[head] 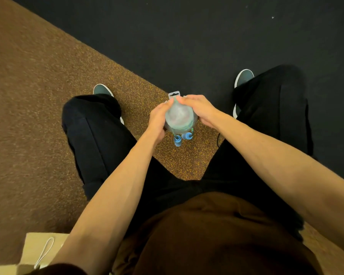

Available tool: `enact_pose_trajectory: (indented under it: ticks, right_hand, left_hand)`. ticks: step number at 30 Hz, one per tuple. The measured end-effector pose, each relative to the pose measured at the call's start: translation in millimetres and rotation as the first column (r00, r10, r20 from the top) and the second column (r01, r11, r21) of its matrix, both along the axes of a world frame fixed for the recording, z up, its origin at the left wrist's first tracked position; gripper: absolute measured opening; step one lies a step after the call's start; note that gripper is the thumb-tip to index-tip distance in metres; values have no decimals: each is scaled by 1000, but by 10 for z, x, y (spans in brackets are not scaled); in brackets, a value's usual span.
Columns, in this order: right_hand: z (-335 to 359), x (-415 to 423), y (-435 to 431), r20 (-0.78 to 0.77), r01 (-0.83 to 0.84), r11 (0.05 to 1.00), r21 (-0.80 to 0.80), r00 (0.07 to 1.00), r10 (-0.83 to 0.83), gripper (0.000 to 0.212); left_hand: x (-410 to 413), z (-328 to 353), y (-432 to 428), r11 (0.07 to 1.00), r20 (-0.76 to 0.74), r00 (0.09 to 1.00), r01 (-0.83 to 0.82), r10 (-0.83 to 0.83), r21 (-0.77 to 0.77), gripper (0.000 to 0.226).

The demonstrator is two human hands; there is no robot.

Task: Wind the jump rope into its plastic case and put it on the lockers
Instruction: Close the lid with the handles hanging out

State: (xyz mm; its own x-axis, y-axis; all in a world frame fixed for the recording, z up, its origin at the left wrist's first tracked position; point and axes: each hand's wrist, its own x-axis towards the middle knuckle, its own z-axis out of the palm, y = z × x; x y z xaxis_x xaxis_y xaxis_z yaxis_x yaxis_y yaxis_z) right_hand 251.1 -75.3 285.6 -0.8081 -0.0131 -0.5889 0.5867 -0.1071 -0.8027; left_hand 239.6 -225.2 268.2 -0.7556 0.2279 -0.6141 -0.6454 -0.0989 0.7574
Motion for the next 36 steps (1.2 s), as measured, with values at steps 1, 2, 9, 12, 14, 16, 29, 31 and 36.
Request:
enact_pose_trajectory:
  ticks: [1,2,9,12,14,16,29,31,36]
  right_hand:
    - [-2,-5,6,-1,4,1000,-12,1000,-4,39]
    - [0,-11,15,-4,8,1000,-21,1000,-8,38]
    - [0,-24,20,15,25,999,-46,1000,-24,40]
    - [4,-14,-6,36,26,997,-68,999,-23,36]
    - [-7,-11,-14,60,36,995,-94,998,-30,37]
    - [-18,-6,-17,89,47,987,-150,995,-34,39]
    - [-12,167,-116,84,-337,902,-269,925,370,33]
    - [-41,168,-102,80,-328,917,-225,932,353,23]
    - [-28,168,-98,81,-420,888,-188,894,440,12]
  left_hand:
    - [-1,-4,-2,1000,0,1000,16,-16,10,53]
    - [-5,-7,-4,999,4,1000,31,-31,24,51]
    - [-37,10,1,997,5,998,60,-60,40,57]
    - [-23,-16,-6,998,18,1000,25,-26,51,57]
    - [-23,-37,-11,999,29,1000,-8,7,53,56]
    - [-44,-40,-18,996,45,998,-52,49,70,60]
    - [-240,-9,-167,923,156,933,-348,324,164,80]
    - [-249,-17,-172,920,147,930,-358,337,157,77]
    - [-270,-64,-182,915,150,924,-373,351,155,77]
